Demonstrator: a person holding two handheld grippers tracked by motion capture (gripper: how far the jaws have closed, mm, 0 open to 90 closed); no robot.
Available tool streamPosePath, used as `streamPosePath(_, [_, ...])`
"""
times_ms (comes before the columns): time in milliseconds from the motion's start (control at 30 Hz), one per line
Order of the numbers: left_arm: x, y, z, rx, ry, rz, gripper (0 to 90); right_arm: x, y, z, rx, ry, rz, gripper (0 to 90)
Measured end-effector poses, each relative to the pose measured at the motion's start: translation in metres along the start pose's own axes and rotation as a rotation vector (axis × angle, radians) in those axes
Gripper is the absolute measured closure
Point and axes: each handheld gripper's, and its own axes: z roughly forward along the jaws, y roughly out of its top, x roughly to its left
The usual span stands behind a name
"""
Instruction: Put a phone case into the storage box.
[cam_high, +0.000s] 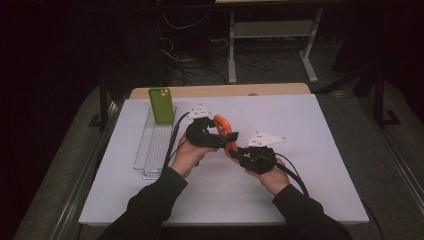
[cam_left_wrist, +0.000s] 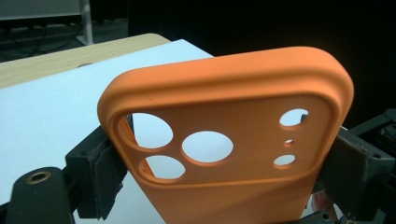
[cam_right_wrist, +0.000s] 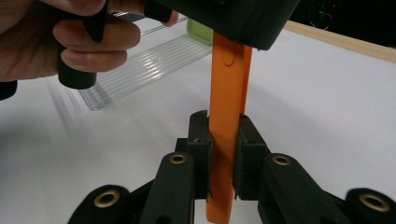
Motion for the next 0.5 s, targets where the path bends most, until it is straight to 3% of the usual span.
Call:
streamPosePath(133, [-0.0007, 0.0004, -0.0004, 0.007, 0.011, 0.008, 12.7, 0.0000, 0.0000, 0.0004, 0.000, 0.002, 0.002, 76.1])
streamPosePath(233, [-0.0013, -0.0011, 0.0002, 0.022, 0.011, -0.011, 13.0, -0.0011, 0.0012, -0.0006, -0.012, 0.002, 0.000, 72.9])
streamPosePath(333, [-0.0010, -0.0003, 0.0008, 0.013, 0.003, -0.011, 13.4, -0.0035, 0.0011, -0.0012, -0.004, 0.000, 0.008, 59.2])
streamPosePath(500, [0.0024, 0.0014, -0.0006, 0.020, 0.022, -0.006, 13.5, -0.0057, -0.0011, -0.0054, 0.037, 0.010, 0.013, 37.3])
